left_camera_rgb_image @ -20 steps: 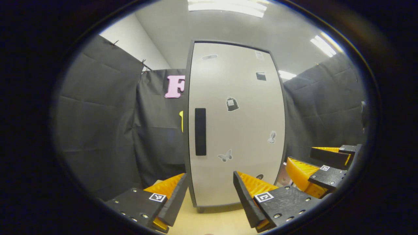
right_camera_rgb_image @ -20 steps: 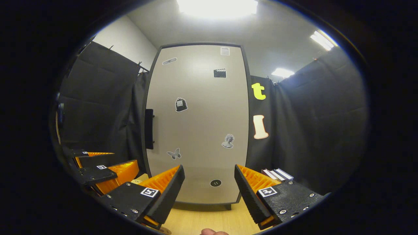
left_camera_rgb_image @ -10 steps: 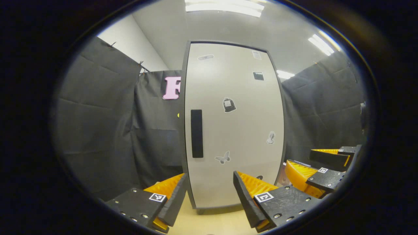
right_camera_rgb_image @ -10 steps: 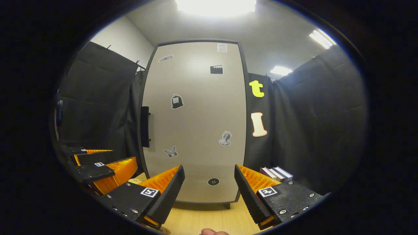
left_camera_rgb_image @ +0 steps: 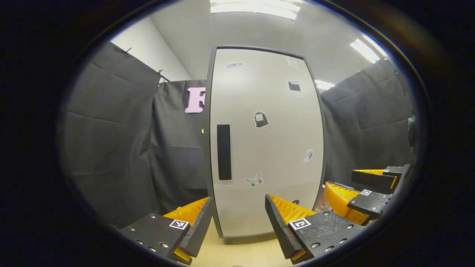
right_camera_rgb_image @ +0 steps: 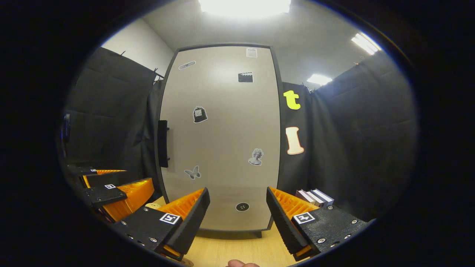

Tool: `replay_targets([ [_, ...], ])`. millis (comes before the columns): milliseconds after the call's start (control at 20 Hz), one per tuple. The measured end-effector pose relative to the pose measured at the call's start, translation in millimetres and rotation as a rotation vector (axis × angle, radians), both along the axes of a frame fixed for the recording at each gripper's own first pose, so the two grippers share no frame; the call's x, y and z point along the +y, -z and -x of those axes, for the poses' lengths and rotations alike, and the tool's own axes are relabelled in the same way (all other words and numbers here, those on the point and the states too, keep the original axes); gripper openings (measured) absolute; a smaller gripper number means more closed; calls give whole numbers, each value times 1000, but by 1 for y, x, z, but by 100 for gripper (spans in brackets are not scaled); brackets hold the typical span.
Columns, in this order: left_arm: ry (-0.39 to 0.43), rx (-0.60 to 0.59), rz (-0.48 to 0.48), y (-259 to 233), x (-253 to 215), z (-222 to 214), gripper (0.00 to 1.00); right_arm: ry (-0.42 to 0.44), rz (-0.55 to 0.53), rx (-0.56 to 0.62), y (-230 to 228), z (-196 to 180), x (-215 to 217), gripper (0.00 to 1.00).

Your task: Open the cabinet door with the right hand, grasp the bottle in the cabinet with the left hand and place it on the coaster, then close the cabinet door with the right hand.

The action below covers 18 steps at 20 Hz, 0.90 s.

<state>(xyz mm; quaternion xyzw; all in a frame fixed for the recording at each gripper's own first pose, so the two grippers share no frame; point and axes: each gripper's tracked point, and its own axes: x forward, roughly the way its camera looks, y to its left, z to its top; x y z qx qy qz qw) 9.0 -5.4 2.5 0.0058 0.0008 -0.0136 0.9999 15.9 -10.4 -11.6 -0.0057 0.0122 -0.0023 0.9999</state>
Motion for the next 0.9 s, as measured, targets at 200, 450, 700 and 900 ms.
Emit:
replay_targets([
  [200, -9, 1, 4, 2, 1, 1, 85, -7, 2, 0, -2, -7, 4, 95],
  [450, -14, -11, -1, 3, 10, 10, 85, -25, 12, -11, -8, -22, 15, 95],
  [700, -43, -1, -12, 10, 29, 24, 80, -64, 22, -32, -20, -48, 36, 95],
  [900, -87, 13, -15, 18, 52, 42, 80, -103, 10, -24, -31, -75, 61, 94],
])
